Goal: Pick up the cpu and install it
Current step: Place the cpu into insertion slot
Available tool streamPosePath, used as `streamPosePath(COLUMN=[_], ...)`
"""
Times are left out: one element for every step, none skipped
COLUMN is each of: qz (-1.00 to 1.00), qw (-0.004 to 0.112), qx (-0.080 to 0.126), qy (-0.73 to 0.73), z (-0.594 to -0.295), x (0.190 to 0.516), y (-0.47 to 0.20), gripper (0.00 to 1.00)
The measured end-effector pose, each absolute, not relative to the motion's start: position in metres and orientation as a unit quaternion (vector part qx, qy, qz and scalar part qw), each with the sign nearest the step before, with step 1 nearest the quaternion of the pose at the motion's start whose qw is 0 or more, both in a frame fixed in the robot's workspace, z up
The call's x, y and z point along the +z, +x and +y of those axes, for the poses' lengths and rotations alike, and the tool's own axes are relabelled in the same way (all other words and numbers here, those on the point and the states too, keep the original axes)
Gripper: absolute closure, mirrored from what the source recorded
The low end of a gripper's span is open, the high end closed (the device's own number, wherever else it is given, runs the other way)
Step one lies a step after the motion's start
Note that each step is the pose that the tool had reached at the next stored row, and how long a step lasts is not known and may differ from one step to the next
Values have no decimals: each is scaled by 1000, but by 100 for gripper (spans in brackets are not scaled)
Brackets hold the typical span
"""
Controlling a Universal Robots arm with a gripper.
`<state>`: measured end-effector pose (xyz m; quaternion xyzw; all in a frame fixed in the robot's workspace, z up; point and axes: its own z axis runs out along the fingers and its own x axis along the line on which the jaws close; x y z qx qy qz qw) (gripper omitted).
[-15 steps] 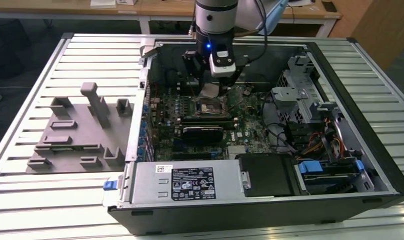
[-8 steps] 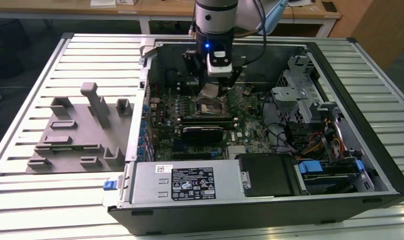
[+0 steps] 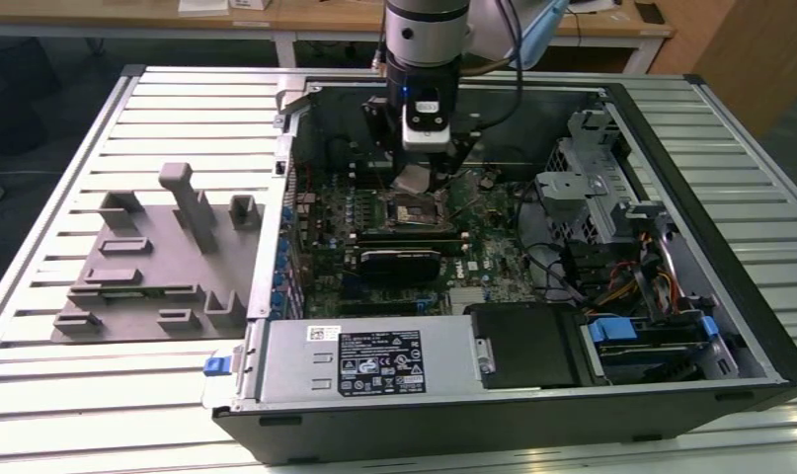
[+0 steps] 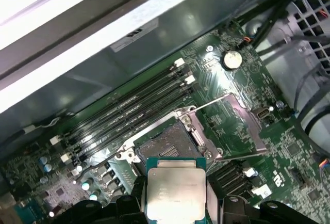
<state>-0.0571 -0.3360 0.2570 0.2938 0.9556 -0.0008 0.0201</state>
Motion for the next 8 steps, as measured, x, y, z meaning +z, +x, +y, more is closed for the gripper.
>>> streamPosePath(qz=[954, 951, 949, 946, 944, 941, 938, 935], qw=[20, 20, 20, 20, 20, 20, 20, 20], qx=[-1, -1, -1, -1, -2, -2, -2, -2], qy=[300, 307, 314, 322, 330, 338, 345, 354], z=[-336, -336, -336, -336, -336, -336, -336, -336], x=[257, 257, 257, 257, 257, 257, 257, 257], y=[-57, -57, -57, -57, -57, -57, -57, -57], gripper=[45, 45, 45, 45, 45, 45, 45, 45])
